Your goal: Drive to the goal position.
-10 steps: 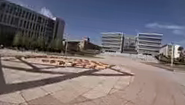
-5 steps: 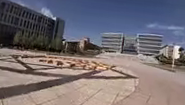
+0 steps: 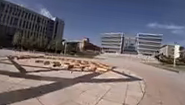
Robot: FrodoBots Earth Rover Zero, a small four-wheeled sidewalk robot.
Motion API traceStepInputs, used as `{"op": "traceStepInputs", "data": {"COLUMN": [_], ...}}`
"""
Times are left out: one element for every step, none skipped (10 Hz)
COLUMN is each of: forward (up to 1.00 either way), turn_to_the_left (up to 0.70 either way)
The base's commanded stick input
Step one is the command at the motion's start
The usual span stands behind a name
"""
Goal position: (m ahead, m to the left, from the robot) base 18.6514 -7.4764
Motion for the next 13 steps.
{"op": "traceStepInputs", "data": {"forward": [0.66,0.66,0.66,0.66,0.66,0.66,0.66,0.66,0.66,0.66,0.66,0.66,0.66], "turn_to_the_left": [-0.01,-0.01,-0.01,-0.01,-0.01,-0.01,-0.01,-0.01,-0.01,-0.01,-0.01,-0.01,-0.01]}}
